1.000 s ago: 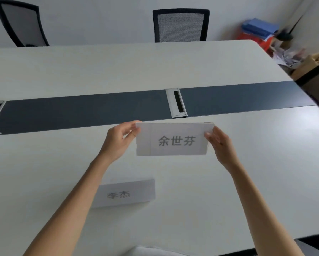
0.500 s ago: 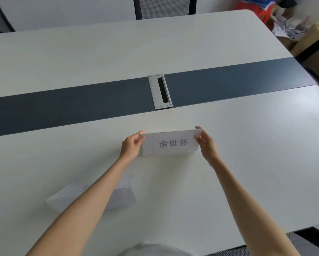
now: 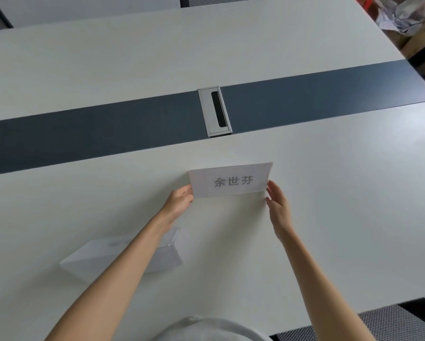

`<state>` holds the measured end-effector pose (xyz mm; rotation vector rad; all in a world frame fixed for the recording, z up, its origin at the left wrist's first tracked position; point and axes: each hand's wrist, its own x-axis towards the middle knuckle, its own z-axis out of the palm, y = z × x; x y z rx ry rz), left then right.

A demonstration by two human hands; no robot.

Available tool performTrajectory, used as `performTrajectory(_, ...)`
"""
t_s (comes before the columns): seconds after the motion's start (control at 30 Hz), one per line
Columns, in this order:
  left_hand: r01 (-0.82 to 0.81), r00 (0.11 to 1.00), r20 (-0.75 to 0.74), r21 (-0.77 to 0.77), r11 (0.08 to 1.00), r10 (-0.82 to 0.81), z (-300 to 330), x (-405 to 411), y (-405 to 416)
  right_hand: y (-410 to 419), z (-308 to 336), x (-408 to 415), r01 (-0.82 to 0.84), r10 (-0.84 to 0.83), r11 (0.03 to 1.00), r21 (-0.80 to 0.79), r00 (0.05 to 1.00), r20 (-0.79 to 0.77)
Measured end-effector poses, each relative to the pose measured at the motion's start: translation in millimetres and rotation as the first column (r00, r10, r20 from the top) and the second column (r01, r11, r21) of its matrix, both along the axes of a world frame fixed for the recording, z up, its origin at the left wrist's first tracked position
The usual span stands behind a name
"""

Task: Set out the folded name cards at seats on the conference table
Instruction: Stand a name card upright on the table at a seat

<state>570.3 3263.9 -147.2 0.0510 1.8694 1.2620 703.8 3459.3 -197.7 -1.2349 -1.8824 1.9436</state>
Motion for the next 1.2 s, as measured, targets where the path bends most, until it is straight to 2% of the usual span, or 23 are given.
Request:
performTrajectory(0.13,-0.072,0.997,0.003,0.014,0.997,0.072,0,-15,10,24,0,-28,-0.021,0.021,0.999,-0.036,1.0,-0.019)
performTrajectory(0.37,-0.088,0.996,-0.022,0.085,0.992,0.091,-1,-46,36,55,-2,-82,-0.068,0.068,0.997,-0.035,0.997,-0.023)
performTrajectory(0.53,-0.165,0.984,-0.048,0.149,0.975,0.174,-5,-58,43,58,-11,-96,-0.092,0.089,0.994,-0.063,0.995,-0.05)
performTrajectory(0.63,-0.162,0.984,-0.046,0.157,0.974,0.171,-6,-60,43,60,-13,-97,-0.084,0.081,0.994,-0.067,0.995,-0.051)
performTrajectory(0.83,-0.23,0.973,-0.022,0.057,0.971,0.232,1,-61,33,48,-3,-92,-0.063,0.062,0.997,-0.038,0.997,-0.035)
performTrajectory(0.97,-0.205,0.974,-0.101,0.006,0.979,0.204,22,-61,-10,15,11,-64,-0.006,0.005,0.999,-0.045,0.999,-0.038)
performTrajectory(1.07,-0.243,0.945,-0.217,0.03,0.97,0.244,44,-52,-59,-33,14,-33,-0.168,0.165,0.974,-0.153,0.986,-0.031)
performTrajectory(1.2,-0.406,0.836,-0.408,-0.007,0.914,0.367,53,-27,-136,-108,24,2,-0.472,0.486,0.851,-0.23,0.874,0.002)
